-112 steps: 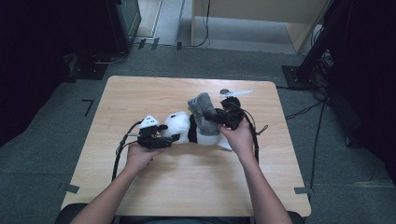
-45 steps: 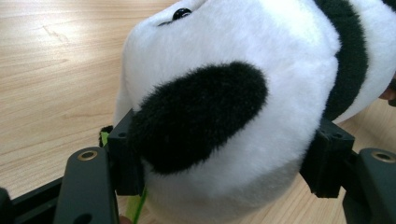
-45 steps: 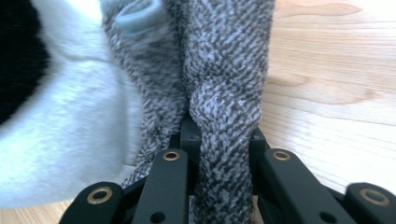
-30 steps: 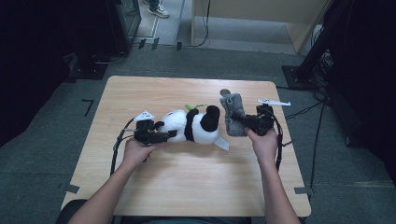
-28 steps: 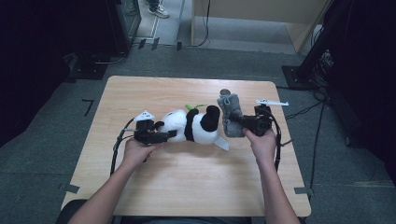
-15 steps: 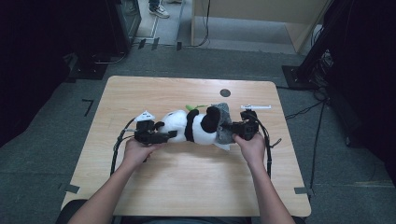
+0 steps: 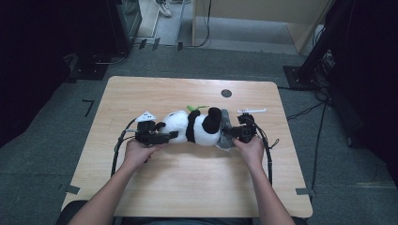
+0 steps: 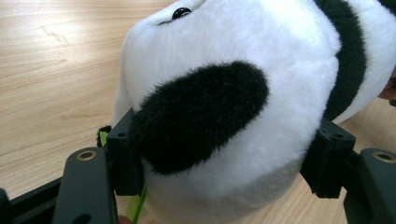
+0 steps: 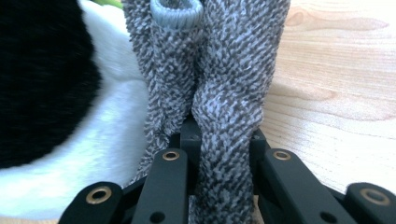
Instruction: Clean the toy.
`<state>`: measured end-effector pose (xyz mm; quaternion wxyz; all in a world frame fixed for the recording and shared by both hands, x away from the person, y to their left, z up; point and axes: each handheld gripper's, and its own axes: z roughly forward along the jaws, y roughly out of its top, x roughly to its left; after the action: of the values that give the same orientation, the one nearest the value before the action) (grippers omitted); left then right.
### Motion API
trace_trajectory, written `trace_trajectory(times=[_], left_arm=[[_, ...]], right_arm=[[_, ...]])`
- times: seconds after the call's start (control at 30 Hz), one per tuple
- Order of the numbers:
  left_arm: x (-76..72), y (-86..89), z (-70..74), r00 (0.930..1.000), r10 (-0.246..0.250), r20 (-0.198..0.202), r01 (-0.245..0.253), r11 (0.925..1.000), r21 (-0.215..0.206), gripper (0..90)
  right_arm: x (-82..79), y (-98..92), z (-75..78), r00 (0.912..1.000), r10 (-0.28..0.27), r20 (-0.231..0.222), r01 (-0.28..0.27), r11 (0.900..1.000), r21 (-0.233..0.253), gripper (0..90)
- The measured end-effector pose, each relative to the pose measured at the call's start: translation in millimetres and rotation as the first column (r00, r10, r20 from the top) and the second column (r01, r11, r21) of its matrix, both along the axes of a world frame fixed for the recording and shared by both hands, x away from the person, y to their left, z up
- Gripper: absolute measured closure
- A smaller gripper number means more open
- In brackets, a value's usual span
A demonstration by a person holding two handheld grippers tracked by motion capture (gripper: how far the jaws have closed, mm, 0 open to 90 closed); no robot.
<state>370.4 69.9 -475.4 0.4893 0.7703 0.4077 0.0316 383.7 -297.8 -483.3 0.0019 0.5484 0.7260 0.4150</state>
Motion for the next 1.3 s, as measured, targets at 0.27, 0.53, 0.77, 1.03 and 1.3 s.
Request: trace_trajectory(times=[0.27, 0.53, 0.77, 1.03, 1.3], left_arm=[[-0.4, -0.3, 0.8, 1.0000, -0.001, 0.006, 0.001, 1.0000, 0.004, 29.8], [-0.5, 0.6, 3.8, 0.9999, 0.007, 0.015, -0.007, 0.9999, 0.008, 32.5], [-1.9, 1.1, 9.5, 0.9999, 0.011, 0.014, -0.011, 0.9998, 0.016, 34.2], [-13.2, 4.2, 20.6, 0.9992, 0.001, -0.040, 0.000, 0.9998, 0.018, 34.7], [-20.8, 0.7, 16.1, 0.9984, -0.026, -0.050, 0.027, 0.9995, 0.019, 31.8]], right_arm=[[2.5, -2.8, -9.6, 0.9998, -0.003, -0.020, 0.002, 0.999, -0.039, 78.0], [2.6, -22.1, -0.9, 0.9974, -0.063, -0.036, 0.058, 0.991, -0.120, 77.8], [-14.2, -36.8, 48.0, 0.9870, -0.084, 0.137, 0.081, 0.996, 0.023, 77.7], [-40.2, -11.4, 107.4, 0.9592, 0.032, 0.281, -0.051, 0.997, 0.062, 77.7], [-44.8, 34.9, 107.1, 0.9421, 0.219, 0.254, -0.222, 0.975, -0.016, 77.7]])
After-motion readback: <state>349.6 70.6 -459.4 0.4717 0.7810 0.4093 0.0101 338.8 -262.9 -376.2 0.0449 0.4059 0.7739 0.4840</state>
